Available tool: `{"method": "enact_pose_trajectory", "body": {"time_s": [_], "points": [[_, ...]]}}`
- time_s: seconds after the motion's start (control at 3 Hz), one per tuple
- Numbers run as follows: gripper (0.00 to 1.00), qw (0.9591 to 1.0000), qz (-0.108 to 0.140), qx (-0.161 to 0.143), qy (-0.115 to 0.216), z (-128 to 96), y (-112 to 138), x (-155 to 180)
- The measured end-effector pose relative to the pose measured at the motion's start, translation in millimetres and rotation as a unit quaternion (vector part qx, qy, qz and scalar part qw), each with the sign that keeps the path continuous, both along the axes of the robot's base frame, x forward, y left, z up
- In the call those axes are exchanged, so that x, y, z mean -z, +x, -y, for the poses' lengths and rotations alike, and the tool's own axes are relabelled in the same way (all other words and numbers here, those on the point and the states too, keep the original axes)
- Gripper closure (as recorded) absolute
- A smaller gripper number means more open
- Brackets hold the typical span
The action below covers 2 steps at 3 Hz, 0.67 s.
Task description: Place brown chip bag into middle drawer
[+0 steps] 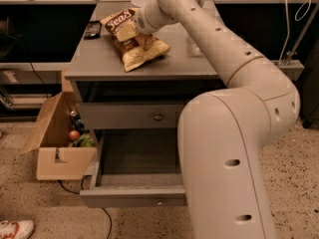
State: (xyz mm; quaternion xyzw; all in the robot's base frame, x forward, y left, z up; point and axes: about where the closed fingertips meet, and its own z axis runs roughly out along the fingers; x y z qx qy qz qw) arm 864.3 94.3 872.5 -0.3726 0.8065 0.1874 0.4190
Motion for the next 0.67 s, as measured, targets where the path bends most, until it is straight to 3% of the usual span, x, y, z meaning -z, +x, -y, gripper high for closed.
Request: {"method": "enact_pose_trajectory", "body": {"time_s": [0.33, 0.67], "points": [[0.72, 0.9995, 0.016, -0.011, 0.024, 5.4, -9.5, -14.8], [0.95, 0.9974, 0.031, -0.032, 0.056, 17.4, -30.4, -33.7]]}}
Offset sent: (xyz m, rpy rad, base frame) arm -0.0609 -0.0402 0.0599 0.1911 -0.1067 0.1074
